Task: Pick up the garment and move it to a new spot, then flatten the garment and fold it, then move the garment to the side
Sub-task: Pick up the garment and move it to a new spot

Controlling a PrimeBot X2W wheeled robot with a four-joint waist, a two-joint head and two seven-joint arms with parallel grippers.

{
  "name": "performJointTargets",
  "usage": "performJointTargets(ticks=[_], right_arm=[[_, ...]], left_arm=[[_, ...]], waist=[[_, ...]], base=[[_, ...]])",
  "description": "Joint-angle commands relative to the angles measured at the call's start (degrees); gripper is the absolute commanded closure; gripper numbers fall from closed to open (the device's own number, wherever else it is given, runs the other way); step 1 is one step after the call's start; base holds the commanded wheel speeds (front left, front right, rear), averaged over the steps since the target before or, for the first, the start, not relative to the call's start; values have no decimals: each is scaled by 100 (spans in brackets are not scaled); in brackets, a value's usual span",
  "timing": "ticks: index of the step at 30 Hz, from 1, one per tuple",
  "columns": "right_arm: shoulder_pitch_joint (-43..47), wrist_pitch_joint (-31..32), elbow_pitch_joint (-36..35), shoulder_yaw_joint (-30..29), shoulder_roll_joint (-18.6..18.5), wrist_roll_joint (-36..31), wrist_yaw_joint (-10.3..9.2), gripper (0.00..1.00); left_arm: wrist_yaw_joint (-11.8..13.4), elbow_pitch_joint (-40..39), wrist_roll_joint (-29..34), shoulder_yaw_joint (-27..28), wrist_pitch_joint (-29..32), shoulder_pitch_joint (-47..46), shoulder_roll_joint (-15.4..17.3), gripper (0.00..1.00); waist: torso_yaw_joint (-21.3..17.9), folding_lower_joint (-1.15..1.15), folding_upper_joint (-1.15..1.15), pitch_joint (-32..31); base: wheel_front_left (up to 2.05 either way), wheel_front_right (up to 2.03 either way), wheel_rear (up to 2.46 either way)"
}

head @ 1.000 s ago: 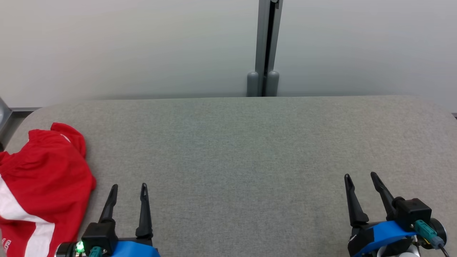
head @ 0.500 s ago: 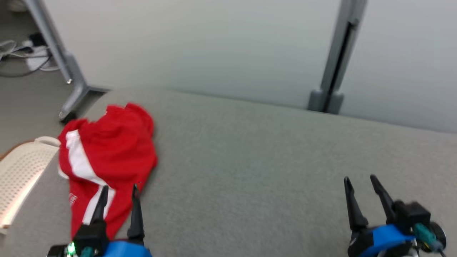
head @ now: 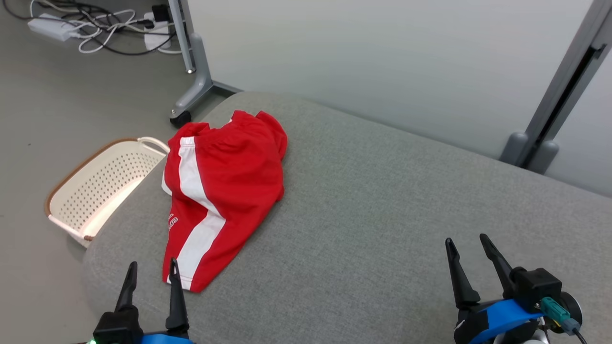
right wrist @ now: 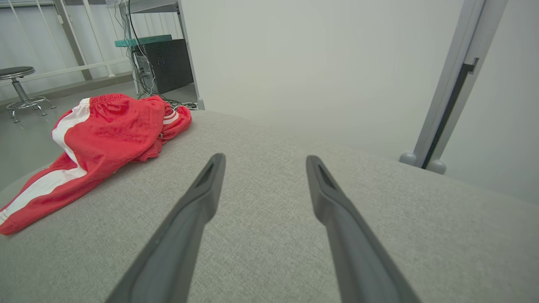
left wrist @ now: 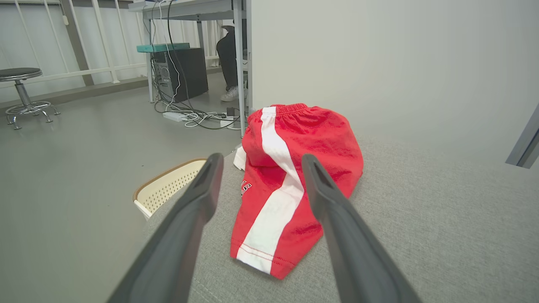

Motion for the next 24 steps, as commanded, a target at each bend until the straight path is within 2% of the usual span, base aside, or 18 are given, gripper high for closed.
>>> performJointTargets(ticks=[1,9,14,18,24], right_arm=[[-56,15,11,8,-41,-19,3,0],[-197,31,47,93,-37,-81,3,0],[-209,54,14,29,-38,-138,3,0],[-215,134,-111,-45,-38,-233,3,0],[-392,418,-487,39,-40,-544,2,0]], left_arm=[[28,-44,-26,11,-18,52,-10,0],[69,-89,-130,89,26,-84,-9,0],[-132,181,-358,88,389,-637,-44,0],[-326,747,-595,151,767,-1506,-78,0],[-353,2103,-1031,480,1217,-2859,-165,0]], waist=[[75,0,0,86],[114,0,0,209],[103,0,0,300],[38,0,0,514],[-455,0,0,1154]], base=[[0,0,0],[0,0,0],[0,0,0],[0,0,0],[0,0,0]])
